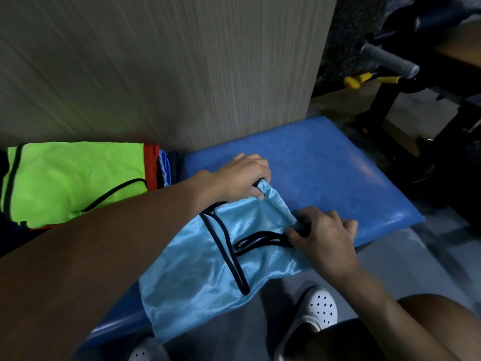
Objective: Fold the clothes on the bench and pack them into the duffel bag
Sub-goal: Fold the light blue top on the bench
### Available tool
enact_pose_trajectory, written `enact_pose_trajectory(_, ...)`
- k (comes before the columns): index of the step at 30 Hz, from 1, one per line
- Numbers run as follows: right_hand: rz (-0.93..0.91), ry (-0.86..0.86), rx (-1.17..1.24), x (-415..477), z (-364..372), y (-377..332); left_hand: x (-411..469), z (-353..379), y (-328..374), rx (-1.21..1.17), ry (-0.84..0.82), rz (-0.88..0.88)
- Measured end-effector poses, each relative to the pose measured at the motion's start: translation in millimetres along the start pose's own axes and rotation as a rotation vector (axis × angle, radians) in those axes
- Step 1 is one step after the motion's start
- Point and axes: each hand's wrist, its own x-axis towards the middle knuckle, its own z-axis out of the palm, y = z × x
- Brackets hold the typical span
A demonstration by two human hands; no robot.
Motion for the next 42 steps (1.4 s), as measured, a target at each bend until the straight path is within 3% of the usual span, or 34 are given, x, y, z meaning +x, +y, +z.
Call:
enact_pose_trajectory(3,0.066,0.027,0.006,19.7,-4.0,8.0,16.0,-0.6,-2.4,-0.024,0.079,-0.032)
enact_pose_trajectory(6,0.141,0.220,0.379,47.3,-18.9,15.9,38.6,-20.0,-1.2,-0.050,0.267,-0.047)
enact_pose_trajectory(8,0.061,0.351,0.478,55.8,-32.9,16.6,49.1,-40.7,2.9,-0.060,0.351,-0.009)
enact_pose_trajectory(12,-0.195,0.472,0.342,47.2,-46.6,6.9,37.7,-67.0,4.8,-0.050,0.430,0.127)
enact_pose_trajectory(18,-0.485,0.307,0.211,3.7,-19.6,-33.0,-36.6,-49.8,-17.1,0.020,0.395,0.127)
enact_pose_trajectory(24,-0.607,-0.207,0.321,-36.7,21.3,-60.7,-94.5,-17.3,-40.3,0.167,0.195,0.036)
enact_pose_trajectory(26,-0.578,-0.170,0.377,-42.1,19.5,-60.0,-106.9,-14.7,-40.3,0.239,0.152,0.024)
enact_pose_trajectory(30,-0.418,0.176,0.137,-33.5,17.0,-53.7,-106.4,-24.1,-18.7,0.132,0.231,-0.016)
enact_pose_trajectory(32,-0.346,0.177,-0.036,-32.5,25.2,-54.6,-93.7,-23.8,-5.6,0.118,0.232,-0.005)
enact_pose_trajectory(35,-0.353,0.072,-0.247,-37.8,49.0,-49.4,-73.1,-8.0,3.0,0.195,0.061,-0.033)
enact_pose_trajectory(38,-0.296,0.018,-0.292,-41.1,57.9,-37.6,-63.4,13.7,-0.1,0.243,-0.048,-0.113)
enact_pose_trajectory(42,-0.329,0.056,-0.267,-52.9,56.0,-28.1,-64.0,31.8,-1.2,0.220,-0.014,-0.183)
